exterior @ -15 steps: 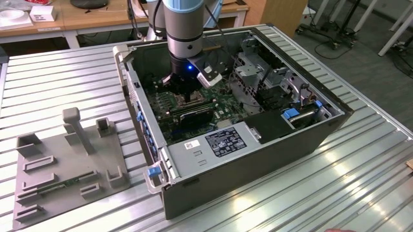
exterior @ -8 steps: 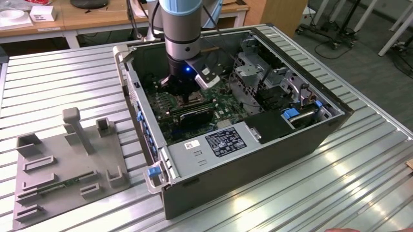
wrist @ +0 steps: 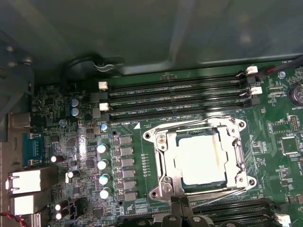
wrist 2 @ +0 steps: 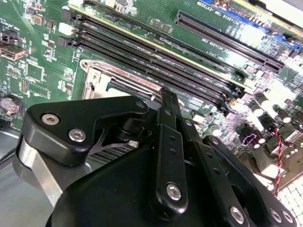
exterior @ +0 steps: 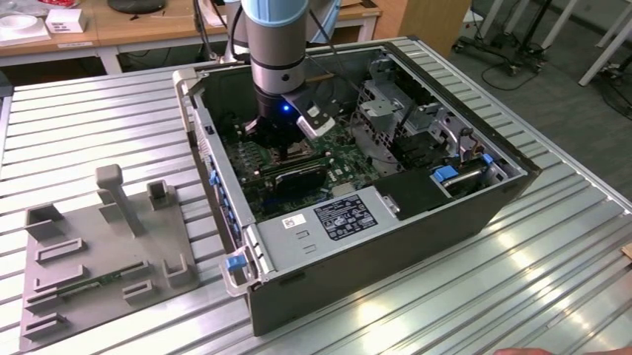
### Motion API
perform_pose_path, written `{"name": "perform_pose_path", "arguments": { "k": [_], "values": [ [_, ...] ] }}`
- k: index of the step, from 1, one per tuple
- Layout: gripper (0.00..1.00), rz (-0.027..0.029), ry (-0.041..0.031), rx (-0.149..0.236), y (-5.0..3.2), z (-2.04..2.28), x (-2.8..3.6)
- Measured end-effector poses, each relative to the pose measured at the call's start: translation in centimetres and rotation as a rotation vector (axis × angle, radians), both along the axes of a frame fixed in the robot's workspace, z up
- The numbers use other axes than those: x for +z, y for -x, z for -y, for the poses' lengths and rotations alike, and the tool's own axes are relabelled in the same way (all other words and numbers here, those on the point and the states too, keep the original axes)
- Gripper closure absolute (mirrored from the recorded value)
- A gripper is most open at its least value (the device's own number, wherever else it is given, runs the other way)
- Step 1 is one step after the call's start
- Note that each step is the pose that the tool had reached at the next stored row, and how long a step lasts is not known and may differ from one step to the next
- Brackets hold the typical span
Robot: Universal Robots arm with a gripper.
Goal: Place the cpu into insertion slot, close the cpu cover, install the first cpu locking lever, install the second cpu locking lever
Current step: 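Install the second cpu locking lever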
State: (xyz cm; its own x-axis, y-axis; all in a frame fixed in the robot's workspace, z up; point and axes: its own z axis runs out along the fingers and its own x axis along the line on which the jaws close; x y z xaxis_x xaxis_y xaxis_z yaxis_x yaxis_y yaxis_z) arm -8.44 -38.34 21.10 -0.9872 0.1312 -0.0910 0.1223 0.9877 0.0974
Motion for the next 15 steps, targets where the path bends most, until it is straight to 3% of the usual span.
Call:
{"name": "perform_pose_path", "arguments": {
  "k": [1,2,5,6,15],
  "values": [
    [0.89,-0.0012,-0.0001,0.0,0.0,0.0,-0.01],
    [0.89,-0.0069,-0.0004,0.0,0.0,-0.01,-0.06],
    [0.89,-0.0371,0.0,0.0,0.0,0.0,-0.16],
    [0.89,-0.0408,0.0002,0.0,0.01,0.0,-0.15],
    [0.89,-0.0419,0.0001,0.0,0.2,0.0,-0.31]
  ]
}}
